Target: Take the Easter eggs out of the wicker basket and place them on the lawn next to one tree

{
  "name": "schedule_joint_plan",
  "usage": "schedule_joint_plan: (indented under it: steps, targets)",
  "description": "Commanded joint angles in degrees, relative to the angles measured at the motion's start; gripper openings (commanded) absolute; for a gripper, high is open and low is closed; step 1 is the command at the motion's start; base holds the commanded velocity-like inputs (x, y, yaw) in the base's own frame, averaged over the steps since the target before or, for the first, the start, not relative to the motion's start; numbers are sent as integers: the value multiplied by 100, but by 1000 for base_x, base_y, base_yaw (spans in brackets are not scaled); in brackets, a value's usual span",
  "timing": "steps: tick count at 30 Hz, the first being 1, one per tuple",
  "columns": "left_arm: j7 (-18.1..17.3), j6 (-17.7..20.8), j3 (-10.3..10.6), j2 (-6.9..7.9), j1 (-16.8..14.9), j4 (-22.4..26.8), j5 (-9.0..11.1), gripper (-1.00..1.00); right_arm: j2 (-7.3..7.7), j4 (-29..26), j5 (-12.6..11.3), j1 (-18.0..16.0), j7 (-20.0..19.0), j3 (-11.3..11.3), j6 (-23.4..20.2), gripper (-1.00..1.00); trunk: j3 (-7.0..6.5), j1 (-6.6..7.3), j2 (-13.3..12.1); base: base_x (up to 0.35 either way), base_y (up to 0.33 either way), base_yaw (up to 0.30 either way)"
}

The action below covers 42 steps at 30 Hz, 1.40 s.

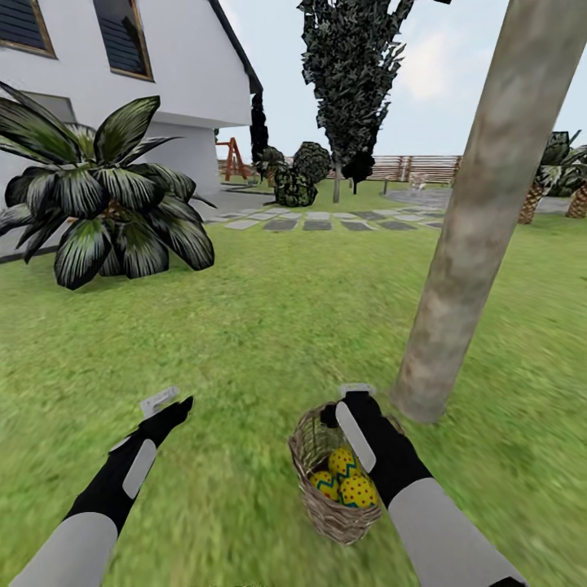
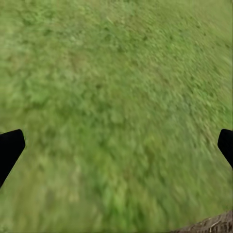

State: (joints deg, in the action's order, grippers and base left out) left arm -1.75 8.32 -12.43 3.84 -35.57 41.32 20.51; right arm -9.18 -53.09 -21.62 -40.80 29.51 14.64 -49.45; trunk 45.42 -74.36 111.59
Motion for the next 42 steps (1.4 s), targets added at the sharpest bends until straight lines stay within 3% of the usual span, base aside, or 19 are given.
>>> schedule_joint_plan:
  steps: [1, 5, 13, 19, 27, 34, 42]
  targets:
    - [-18, 39, -15, -4, -3, 7, 51, 100, 3, 17, -72, -22, 57, -119, -72, 100, 6, 1, 3, 0, 0, 263]
    - [-18, 39, -14, -5, -3, 2, 50, 100, 2, 5, -71, -48, 49, -352, -420, 100, 6, 1, 3, 86, 3, 105]
    - [-18, 38, -6, -6, -3, -33, 50, 100, -6, 80, -79, -51, 46, -414, -608, 100, -4, 1, 3, 304, 60, -60]
    - [-18, 34, -5, -12, -3, -52, 50, 100, -9, 87, -79, -53, 42, -607, -689, 100, -28, 1, 3, 333, 76, -227]
    - [-18, 28, -5, -23, -3, -52, 50, 100, 2, 83, -76, -52, -11, -640, -654, 100, -31, 1, 3, 278, 61, -93]
    - [-18, 30, -6, -23, -3, -44, 50, 100, -41, 167, -71, -28, -489, -602, -681, 100, -31, 1, 3, 24, 4, -3]
    - [-18, 30, -5, -24, -2, -35, 50, 100, 1, 218, -79, 4, -565, -601, -816, 100, -31, 1, 3, 1, 0, 0]
